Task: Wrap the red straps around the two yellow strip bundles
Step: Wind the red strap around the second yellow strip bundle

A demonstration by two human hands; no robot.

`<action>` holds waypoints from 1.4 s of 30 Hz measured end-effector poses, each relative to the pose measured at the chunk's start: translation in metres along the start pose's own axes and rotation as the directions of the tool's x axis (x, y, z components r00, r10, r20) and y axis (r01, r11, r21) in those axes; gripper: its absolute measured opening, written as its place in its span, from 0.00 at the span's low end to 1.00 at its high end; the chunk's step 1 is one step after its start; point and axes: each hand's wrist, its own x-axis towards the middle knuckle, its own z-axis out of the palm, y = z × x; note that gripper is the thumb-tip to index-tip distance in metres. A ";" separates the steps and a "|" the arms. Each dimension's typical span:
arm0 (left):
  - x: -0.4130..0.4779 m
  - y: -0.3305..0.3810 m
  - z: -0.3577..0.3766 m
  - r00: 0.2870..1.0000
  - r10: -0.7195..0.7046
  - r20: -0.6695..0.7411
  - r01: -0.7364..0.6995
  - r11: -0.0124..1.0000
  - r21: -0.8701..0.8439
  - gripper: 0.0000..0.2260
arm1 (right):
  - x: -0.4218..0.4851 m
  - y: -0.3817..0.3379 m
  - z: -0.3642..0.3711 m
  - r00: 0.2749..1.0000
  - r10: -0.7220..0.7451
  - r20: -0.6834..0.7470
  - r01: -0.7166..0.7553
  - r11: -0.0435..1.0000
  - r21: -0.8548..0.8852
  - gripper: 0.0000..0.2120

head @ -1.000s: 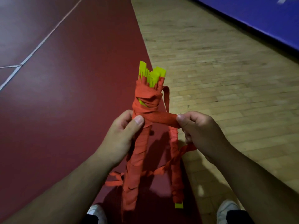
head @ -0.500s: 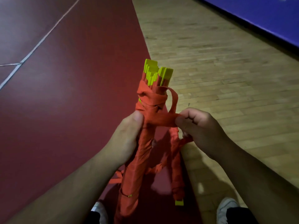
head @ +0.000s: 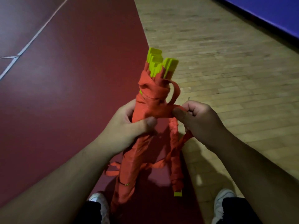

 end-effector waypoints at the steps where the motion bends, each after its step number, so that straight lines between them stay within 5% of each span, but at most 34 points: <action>1: 0.000 0.000 -0.002 1.000 -0.005 -0.018 0.005 1.000 0.010 0.18 | -0.001 -0.002 0.000 1.000 -0.001 0.008 0.001 1.000 0.018 0.13; 6: 0.003 -0.006 0.000 0.993 -0.080 -0.090 0.062 0.981 -0.186 0.18 | -0.002 -0.005 0.001 0.997 -0.046 0.060 0.048 0.999 -0.022 0.12; 10: 0.005 -0.008 0.003 0.976 -0.108 -0.187 0.071 0.979 -0.192 0.17 | -0.002 -0.003 0.002 0.992 -0.019 0.124 0.024 0.999 -0.040 0.06; 19: 0.006 -0.003 0.007 0.944 -0.042 -0.327 -0.004 0.990 -0.138 0.16 | 0.000 -0.001 0.005 0.992 -0.002 0.128 0.029 0.977 -0.212 0.12; 25: 0.000 0.004 0.010 0.979 0.099 -0.178 -0.075 0.988 0.136 0.22 | -0.001 -0.001 0.013 0.989 -0.058 0.133 0.091 0.963 -0.255 0.10; 32: 0.004 0.006 0.001 0.986 0.149 -0.078 -0.134 0.976 0.170 0.37 | 0.000 0.009 0.011 0.995 -0.022 0.093 0.044 0.970 -0.238 0.10; 38: 0.000 0.005 0.009 0.976 0.105 -0.192 -0.050 0.962 0.268 0.17 | 0.002 0.009 0.012 0.998 0.027 0.054 -0.014 0.973 -0.231 0.13; 42: 0.003 0.019 0.017 0.960 0.131 -0.249 -0.065 0.965 0.256 0.35 | 0.003 0.008 0.015 0.997 0.036 0.062 -0.024 0.981 -0.193 0.14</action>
